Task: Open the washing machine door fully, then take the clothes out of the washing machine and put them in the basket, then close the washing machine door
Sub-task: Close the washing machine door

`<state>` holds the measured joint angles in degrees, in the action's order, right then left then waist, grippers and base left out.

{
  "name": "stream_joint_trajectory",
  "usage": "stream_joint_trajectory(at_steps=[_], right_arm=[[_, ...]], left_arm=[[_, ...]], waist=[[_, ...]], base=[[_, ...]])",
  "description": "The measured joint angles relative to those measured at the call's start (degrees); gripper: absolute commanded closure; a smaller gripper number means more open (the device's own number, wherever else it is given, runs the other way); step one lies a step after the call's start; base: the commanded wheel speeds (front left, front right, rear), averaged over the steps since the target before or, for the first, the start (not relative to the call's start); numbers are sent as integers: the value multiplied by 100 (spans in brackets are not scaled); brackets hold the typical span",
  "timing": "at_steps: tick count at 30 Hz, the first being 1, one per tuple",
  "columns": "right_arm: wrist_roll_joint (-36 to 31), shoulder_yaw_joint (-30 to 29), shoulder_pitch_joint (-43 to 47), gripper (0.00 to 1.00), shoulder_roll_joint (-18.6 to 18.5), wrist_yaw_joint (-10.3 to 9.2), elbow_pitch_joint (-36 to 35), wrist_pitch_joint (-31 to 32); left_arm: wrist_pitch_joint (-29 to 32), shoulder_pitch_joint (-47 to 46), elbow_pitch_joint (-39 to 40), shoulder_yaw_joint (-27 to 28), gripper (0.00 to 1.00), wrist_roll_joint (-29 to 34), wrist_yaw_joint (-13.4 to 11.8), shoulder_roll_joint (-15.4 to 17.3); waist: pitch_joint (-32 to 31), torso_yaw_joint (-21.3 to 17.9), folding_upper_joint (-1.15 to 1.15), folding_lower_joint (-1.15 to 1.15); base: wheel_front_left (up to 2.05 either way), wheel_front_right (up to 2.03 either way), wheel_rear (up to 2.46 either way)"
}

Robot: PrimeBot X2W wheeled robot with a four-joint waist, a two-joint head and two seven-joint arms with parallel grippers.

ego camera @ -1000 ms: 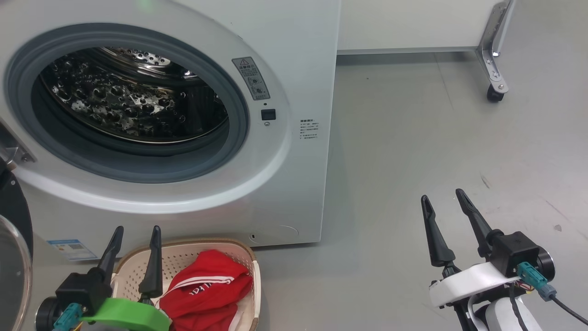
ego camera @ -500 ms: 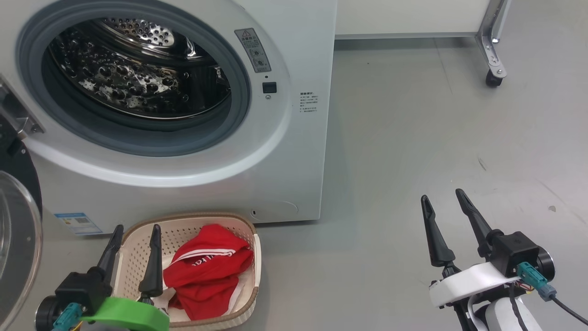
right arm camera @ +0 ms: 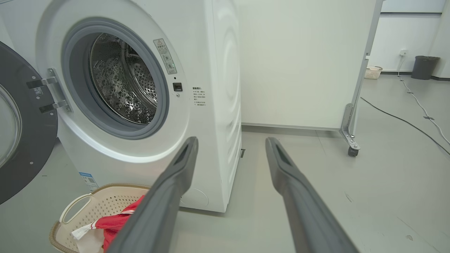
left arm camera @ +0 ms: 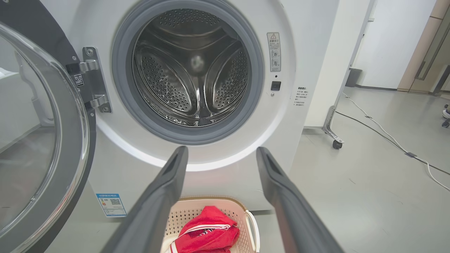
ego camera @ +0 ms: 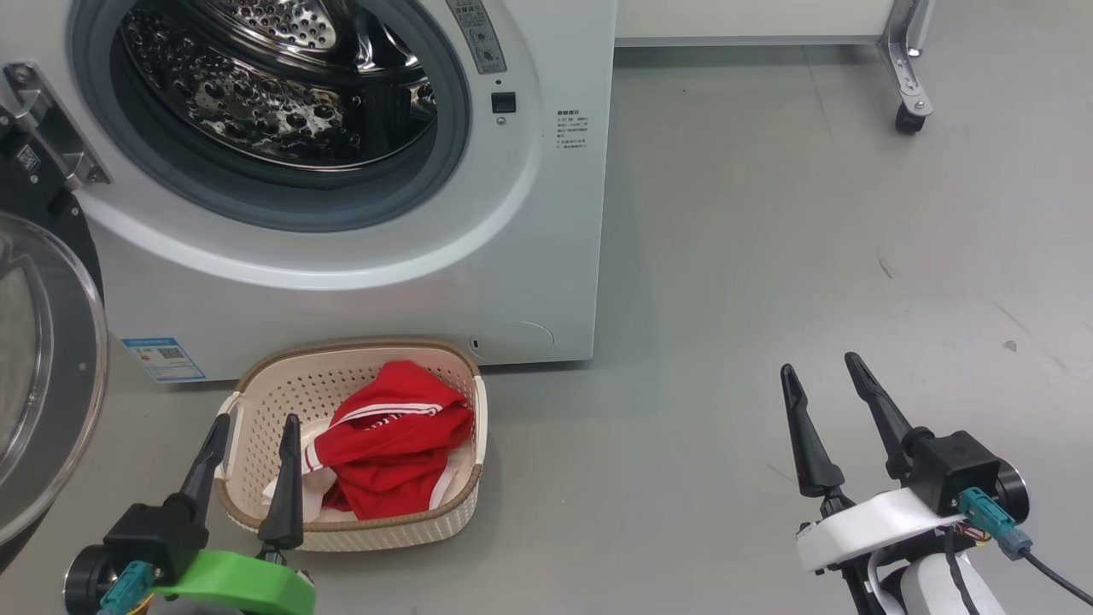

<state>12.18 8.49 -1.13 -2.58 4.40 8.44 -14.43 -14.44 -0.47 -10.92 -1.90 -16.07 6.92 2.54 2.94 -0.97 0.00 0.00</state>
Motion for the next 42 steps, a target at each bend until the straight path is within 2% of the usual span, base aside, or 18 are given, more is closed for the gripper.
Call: stream_joint_trajectory(at_steps=[18, 42], right_arm=[[77, 63, 0, 0, 0, -1, 41, -1], [99, 79, -1, 0, 1, -2, 63, -1]], left_arm=[[0, 1, 2, 7, 0, 51, -5, -1], [0, 2, 16, 16, 0, 55, -7, -3]], waist=[[-60, 29, 0, 0], [-51, 19, 0, 0]], base=[[-71, 71, 0], [-6, 6, 0]])
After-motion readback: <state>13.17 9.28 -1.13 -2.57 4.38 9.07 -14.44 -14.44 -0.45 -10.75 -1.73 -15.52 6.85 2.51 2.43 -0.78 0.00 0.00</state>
